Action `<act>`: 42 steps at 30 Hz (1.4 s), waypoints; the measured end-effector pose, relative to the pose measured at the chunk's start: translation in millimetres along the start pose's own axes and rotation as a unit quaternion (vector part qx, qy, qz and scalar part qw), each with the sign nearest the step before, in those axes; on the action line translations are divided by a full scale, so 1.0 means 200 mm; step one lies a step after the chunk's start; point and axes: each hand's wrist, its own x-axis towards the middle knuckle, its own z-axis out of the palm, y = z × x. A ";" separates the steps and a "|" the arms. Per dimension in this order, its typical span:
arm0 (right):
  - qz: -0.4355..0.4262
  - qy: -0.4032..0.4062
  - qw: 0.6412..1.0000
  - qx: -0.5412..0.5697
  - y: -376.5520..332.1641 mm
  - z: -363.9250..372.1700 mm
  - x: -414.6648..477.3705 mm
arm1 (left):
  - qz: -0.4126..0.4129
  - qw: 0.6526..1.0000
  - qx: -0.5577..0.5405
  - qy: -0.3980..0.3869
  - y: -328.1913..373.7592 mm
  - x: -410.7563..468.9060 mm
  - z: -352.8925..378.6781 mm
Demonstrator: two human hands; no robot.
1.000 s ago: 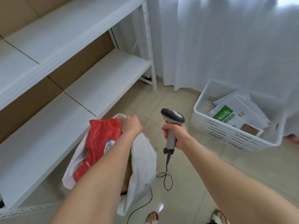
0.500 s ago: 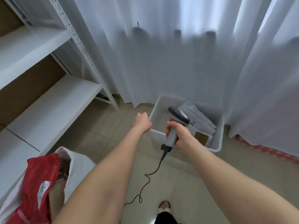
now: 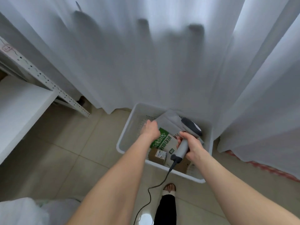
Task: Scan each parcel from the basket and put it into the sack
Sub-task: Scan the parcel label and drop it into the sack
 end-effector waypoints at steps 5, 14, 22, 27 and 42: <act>0.029 0.032 0.999 0.010 -0.11 -0.11 0.47 | 0.028 0.998 0.037 -0.052 0.15 0.45 0.32; 0.057 0.051 0.996 0.039 -0.05 -0.41 1.34 | 0.101 0.985 0.118 -0.081 0.29 1.15 1.00; 0.077 0.042 0.994 0.061 0.02 -0.59 1.80 | 0.190 0.929 0.313 -0.044 0.39 1.57 1.44; 0.096 0.022 0.992 0.072 0.06 -0.61 1.93 | 0.209 0.882 0.423 -0.014 0.39 1.69 1.54; 0.041 -0.013 0.997 0.057 -0.05 -0.40 1.42 | 0.127 0.945 0.295 0.053 0.27 1.30 0.87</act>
